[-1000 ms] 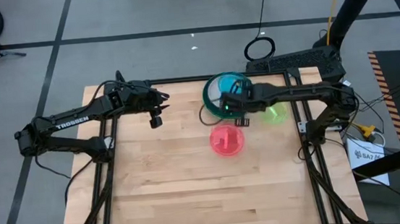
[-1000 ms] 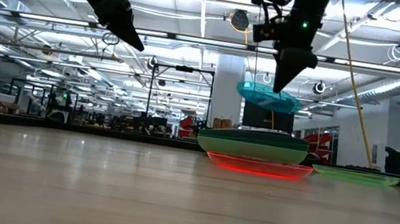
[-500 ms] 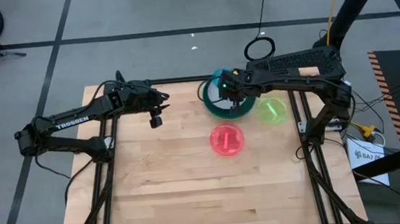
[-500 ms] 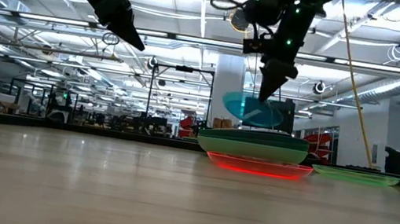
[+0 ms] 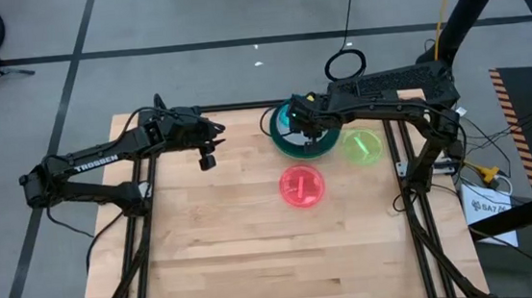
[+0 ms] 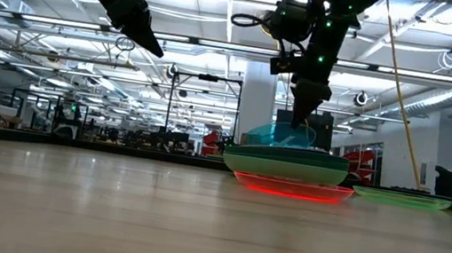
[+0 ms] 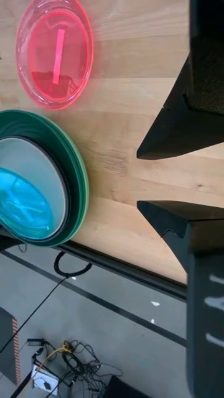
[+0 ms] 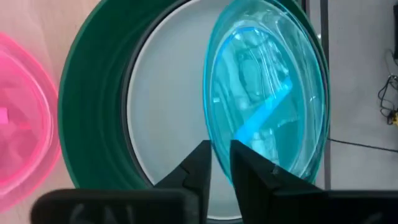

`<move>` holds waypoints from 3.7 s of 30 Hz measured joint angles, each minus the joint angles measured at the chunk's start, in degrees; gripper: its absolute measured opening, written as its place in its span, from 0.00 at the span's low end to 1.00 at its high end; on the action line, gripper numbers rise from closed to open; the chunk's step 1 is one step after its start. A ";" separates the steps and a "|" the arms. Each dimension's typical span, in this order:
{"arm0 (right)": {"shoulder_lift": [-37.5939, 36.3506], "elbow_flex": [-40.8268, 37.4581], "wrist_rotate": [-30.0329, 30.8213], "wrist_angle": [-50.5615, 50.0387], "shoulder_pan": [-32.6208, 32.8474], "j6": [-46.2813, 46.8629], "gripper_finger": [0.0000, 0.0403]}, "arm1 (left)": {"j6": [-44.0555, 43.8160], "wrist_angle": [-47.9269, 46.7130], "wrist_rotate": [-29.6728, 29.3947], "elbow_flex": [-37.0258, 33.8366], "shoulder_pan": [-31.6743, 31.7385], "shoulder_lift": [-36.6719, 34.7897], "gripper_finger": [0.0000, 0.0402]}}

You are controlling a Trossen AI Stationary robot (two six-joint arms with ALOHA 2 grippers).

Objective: Stack plastic plates
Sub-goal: Stack the blue plate on top of the gray plate, then stack the pink plate on top of the blue plate

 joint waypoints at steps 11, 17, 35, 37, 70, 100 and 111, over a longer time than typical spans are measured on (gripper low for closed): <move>-0.02 -0.02 -0.05 -0.96 1.19 9.52 0.31 | -0.07 -0.13 0.00 0.00 0.00 0.00 0.31; -0.02 -0.02 -0.08 -4.25 2.72 20.17 0.36 | -0.30 -0.31 0.00 0.00 0.00 0.00 0.31; -0.02 -0.02 -15.48 -17.62 10.47 59.94 0.35 | -0.83 -2.01 0.00 0.00 0.00 0.02 0.31; -0.02 -0.04 -14.76 -17.62 12.06 60.55 0.35 | -0.83 -2.04 0.00 0.00 0.00 0.02 0.31; -3.69 -21.75 -16.16 2.68 18.71 74.76 0.35 | -0.79 -1.66 0.00 0.00 0.00 0.02 0.31; -3.67 -25.18 -13.05 10.11 18.80 76.61 0.32 | -0.79 -1.66 0.00 0.00 -0.02 0.00 0.31; -3.61 -25.18 -11.73 11.89 18.80 76.61 0.26 | -0.79 -1.68 0.00 0.00 -0.02 0.02 0.31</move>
